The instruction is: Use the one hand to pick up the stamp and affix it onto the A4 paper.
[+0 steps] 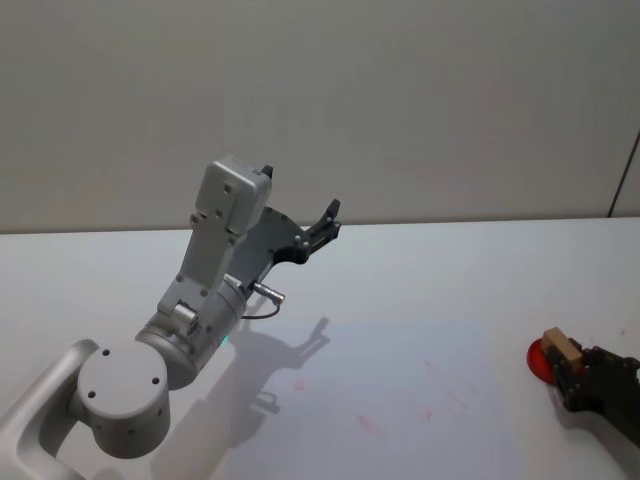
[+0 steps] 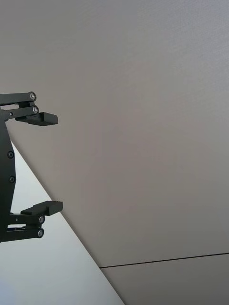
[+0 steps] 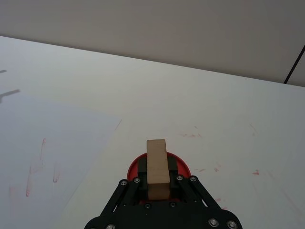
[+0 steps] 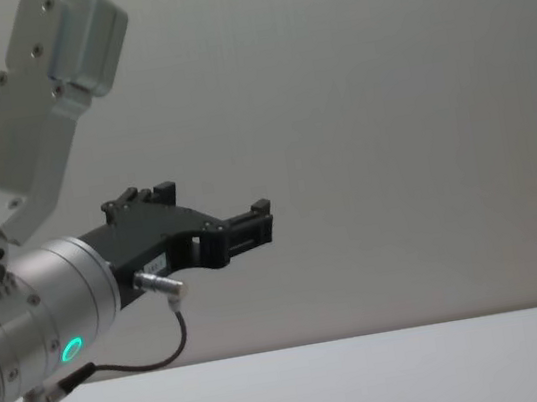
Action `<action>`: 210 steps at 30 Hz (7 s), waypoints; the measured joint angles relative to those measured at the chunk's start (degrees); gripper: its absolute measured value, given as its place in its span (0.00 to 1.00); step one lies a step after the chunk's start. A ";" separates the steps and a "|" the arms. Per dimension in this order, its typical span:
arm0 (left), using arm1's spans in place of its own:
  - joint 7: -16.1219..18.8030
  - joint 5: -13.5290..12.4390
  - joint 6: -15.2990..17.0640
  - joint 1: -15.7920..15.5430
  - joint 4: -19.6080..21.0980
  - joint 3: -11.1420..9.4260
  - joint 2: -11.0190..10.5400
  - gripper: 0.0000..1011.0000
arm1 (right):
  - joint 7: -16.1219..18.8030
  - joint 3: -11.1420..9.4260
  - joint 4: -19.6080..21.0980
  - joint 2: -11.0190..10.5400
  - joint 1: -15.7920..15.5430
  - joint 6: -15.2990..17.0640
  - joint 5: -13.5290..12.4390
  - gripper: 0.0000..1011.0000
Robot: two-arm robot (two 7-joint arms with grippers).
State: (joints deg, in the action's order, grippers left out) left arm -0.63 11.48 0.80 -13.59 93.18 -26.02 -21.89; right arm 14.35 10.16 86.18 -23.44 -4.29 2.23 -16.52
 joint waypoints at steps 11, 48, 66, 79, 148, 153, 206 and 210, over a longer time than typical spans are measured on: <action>0.00 0.00 0.00 0.00 0.00 0.00 0.00 0.99 | 0.14 -0.10 -0.40 -0.05 0.01 -0.19 0.04 0.22; 0.00 0.00 0.00 0.00 0.00 0.00 0.00 0.99 | 0.32 -0.04 -0.67 0.37 -0.13 -0.89 0.25 0.22; 0.00 0.00 0.00 0.00 0.00 0.00 0.00 0.99 | 2.84 1.32 6.47 2.36 0.25 -1.12 -3.48 0.22; 0.00 0.00 0.00 0.00 0.00 0.00 0.00 0.99 | 4.14 4.07 6.66 5.37 1.35 -1.24 -0.21 0.22; 0.00 0.00 0.00 0.00 0.00 0.00 0.00 0.99 | 2.02 6.37 -2.83 8.17 3.72 -0.66 7.83 0.22; 0.00 0.00 0.00 0.00 0.00 0.00 0.00 0.99 | 1.93 6.29 -3.06 8.07 3.66 -0.71 8.01 0.22; 0.00 0.00 0.00 0.00 0.00 0.00 0.00 0.99 | 3.48 3.30 6.23 5.18 1.84 -1.73 -1.65 0.22; 0.00 0.00 0.00 0.00 0.00 0.00 0.00 0.99 | 4.15 2.25 6.51 3.65 1.20 -2.60 -2.15 0.22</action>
State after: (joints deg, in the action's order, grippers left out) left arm -0.62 11.48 0.80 -13.59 93.18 -26.03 -21.89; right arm 18.50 12.40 92.69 -19.79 -3.09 -0.38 -18.67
